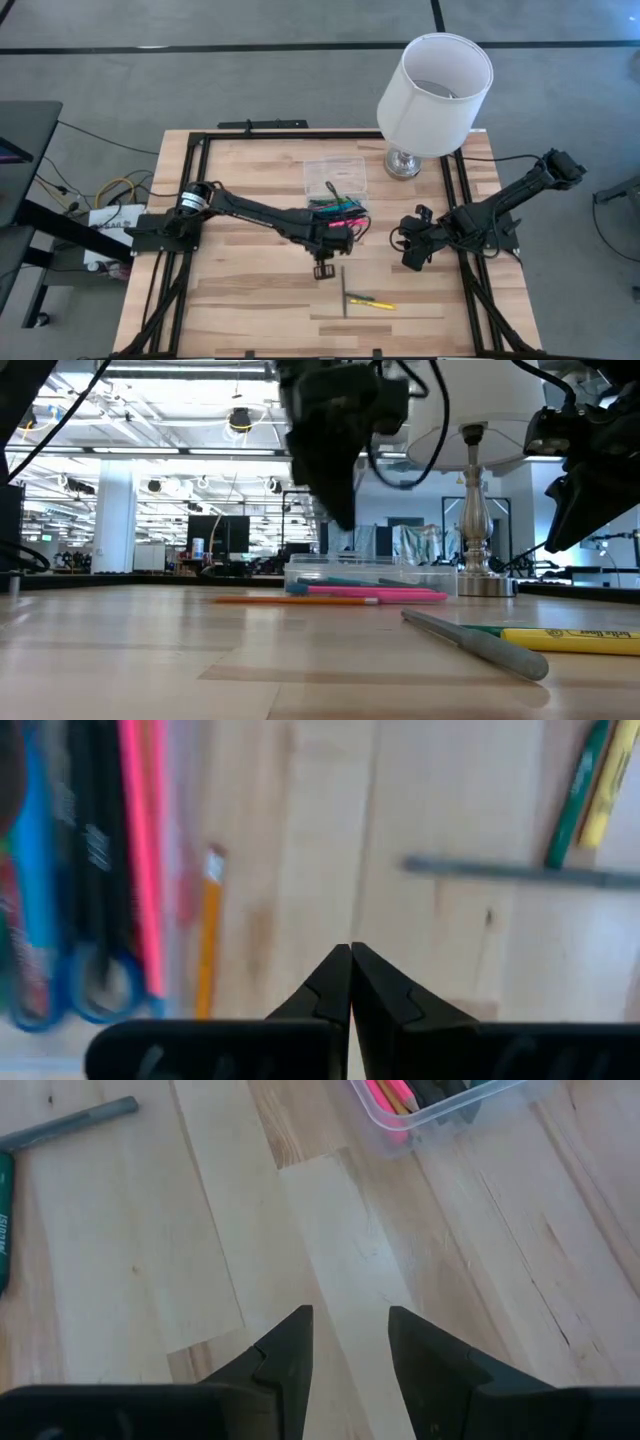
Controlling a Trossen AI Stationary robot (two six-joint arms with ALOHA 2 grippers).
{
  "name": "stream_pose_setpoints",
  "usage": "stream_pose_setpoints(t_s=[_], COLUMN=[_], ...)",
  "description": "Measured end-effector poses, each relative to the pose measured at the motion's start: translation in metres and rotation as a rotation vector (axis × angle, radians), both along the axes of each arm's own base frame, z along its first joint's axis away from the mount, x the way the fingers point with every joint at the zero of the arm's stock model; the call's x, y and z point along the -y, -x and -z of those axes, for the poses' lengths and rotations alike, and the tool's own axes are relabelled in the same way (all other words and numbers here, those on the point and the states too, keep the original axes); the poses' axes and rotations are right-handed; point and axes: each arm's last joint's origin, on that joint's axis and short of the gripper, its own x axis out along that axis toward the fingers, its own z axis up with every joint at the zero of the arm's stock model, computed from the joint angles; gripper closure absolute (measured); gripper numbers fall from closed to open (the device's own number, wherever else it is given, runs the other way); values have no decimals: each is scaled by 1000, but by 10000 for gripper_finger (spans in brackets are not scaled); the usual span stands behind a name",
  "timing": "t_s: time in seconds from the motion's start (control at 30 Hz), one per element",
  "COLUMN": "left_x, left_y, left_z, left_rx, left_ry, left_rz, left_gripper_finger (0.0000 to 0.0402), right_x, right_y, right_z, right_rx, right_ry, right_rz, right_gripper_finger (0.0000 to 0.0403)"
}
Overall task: Pick & place school supplies into a supply box
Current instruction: Put the yellow pencil into the transparent supply box
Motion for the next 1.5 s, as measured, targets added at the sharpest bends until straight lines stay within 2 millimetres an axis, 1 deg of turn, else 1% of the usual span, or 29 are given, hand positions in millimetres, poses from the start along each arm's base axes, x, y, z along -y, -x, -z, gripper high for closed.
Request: stream_pose_setpoints(t_s=[0.13,0.23,0.33,0.43,0.57,0.67,0.83,0.9,1.07,1.13,1.2,1.37,1.43,1.5], left_x=[-18,-29,-33,-33,-27,-24,-24,-21,-8,-4,-1,-7,-14,-20], left_y=[-4,-3,7,18,30,36,40,44,57,62,66,82,89,93], left_z=[-13,-15,-11,-1,12,21,36,44,63,63,58,49,51,60], left_rx=[10,-25,-127,-243,-296,-254,-155,-157,-187,-164,-110,6,24,22], left_ry=[-19,-35,-57,-85,-75,-71,-52,-63,-161,-200,-223,-251,-230,-172], left_rz=[0,-8,27,85,145,151,138,143,137,111,78,-21,-37,-31], left_gripper_finger=[401,401,401,401,401,401,401,401,401,401,401,401,401,395], right_x=[0,0,0,0,0,0,0,1,1,1,1,1,1,2], right_y=[0,0,0,0,0,0,0,0,0,0,0,0,0,-1], right_z=[0,0,0,0,0,0,0,0,0,0,0,0,0,-1], right_rx=[2,4,6,6,6,8,18,21,21,20,20,20,24,31], right_ry=[-9,-19,-27,-28,-28,-31,-11,-3,-1,-1,0,0,8,20], right_rz=[15,28,42,44,44,50,60,59,57,57,57,58,62,68], right_gripper_finger=[278,278,278,278,278,278,278,278,278,278,278,278,278,278])
